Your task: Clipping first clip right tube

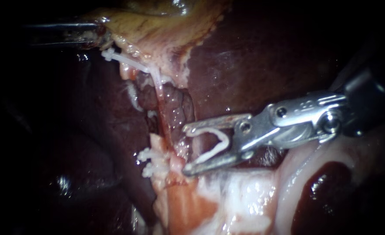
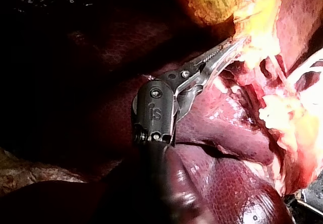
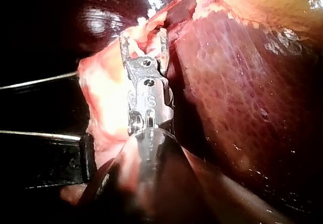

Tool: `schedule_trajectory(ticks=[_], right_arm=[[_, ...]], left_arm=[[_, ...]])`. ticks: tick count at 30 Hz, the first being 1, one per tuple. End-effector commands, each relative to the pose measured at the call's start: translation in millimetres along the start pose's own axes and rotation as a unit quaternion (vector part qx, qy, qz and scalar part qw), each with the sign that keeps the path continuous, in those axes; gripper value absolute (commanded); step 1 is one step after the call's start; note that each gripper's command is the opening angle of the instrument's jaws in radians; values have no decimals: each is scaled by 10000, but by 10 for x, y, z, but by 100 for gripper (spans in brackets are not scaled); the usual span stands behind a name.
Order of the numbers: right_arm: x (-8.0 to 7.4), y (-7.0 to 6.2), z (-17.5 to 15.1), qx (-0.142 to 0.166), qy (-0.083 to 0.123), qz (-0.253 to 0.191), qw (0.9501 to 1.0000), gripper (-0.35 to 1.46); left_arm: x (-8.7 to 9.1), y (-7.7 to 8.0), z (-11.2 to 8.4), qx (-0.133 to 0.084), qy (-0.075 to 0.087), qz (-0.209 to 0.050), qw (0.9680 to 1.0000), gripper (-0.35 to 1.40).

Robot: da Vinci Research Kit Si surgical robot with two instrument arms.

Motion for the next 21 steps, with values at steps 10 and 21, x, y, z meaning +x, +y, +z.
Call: schedule_trajectory(ticks=[10,21], right_arm=[[6,7,44,497,332,169,9981,48],[21,-22,42,1308,1248,561,9819,48]], left_arm=[[-1,-1,1,1,0,2,10000,-35],[-1,-1,1,0,0,3,10000,-35]])
